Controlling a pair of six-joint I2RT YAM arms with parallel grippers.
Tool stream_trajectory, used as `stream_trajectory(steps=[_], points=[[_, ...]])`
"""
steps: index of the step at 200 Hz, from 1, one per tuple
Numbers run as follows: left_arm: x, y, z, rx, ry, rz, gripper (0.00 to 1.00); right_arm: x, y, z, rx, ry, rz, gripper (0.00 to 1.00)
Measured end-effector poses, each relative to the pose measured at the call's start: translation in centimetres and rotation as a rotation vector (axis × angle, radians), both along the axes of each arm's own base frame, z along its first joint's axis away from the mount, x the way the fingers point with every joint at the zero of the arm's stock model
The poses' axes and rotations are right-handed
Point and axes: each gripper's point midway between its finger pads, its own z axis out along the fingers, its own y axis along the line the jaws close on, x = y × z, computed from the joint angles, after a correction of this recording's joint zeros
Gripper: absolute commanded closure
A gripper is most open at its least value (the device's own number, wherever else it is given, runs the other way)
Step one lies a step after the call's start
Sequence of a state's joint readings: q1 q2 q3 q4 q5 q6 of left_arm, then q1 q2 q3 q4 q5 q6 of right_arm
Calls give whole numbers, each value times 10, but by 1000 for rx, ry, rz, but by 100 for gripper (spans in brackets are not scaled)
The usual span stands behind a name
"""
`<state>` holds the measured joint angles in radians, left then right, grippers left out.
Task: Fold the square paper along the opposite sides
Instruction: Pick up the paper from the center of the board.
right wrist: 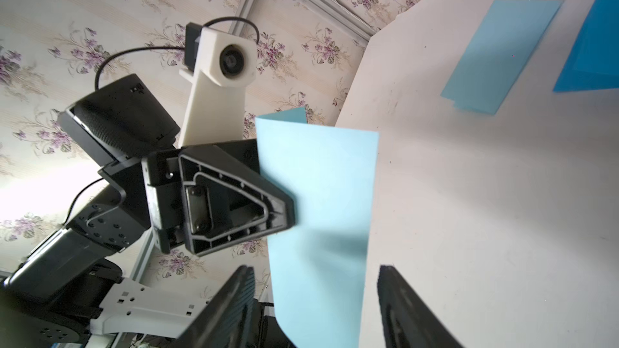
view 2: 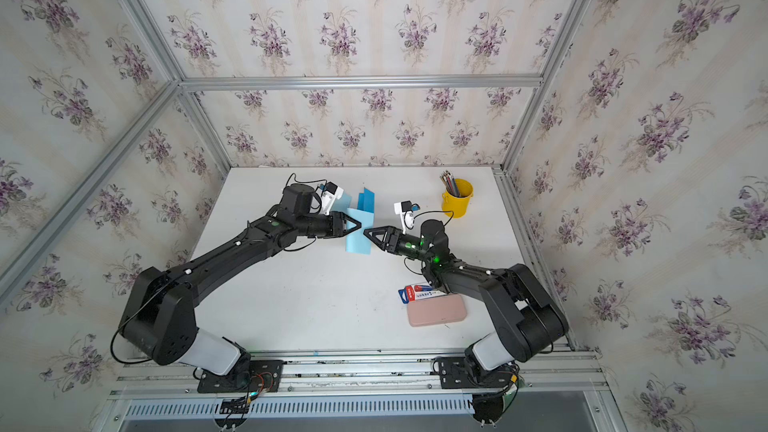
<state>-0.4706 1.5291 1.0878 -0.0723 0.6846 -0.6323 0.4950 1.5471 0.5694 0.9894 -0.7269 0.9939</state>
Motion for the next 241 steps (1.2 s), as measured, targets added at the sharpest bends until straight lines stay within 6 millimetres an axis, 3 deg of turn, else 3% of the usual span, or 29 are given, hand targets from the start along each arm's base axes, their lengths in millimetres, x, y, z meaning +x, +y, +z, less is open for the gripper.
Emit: stream_trajectory(steps=[26, 59, 84, 121, 149, 172, 197, 220, 241], points=[[0, -1, 8, -32, -14, 2, 63, 1, 5, 5, 56, 24, 30, 49], [2, -1, 6, -35, -11, 2, 62, -1, 6, 12, 82, 11, 46, 71], [2, 1, 0, -29, 1, 6, 61, 2, 6, 10, 79, 17, 42, 82], [3, 5, -2, -26, 3, 12, 50, 5, 4, 16, 64, -19, 35, 98], [12, 21, 11, -38, -22, 26, 37, 12, -4, 30, 30, -88, 19, 99], [18, 41, 46, -66, -85, 30, 32, 20, -11, 47, -9, -174, 28, 100], [12, 56, 77, -115, -151, -4, 29, 18, -7, 59, -36, -233, 85, 100], [2, 60, 87, -176, -162, -67, 27, 12, -4, 73, -24, -269, 132, 100], [-6, 54, 78, -234, -115, -125, 23, 6, -3, 87, -7, -300, 161, 100]])
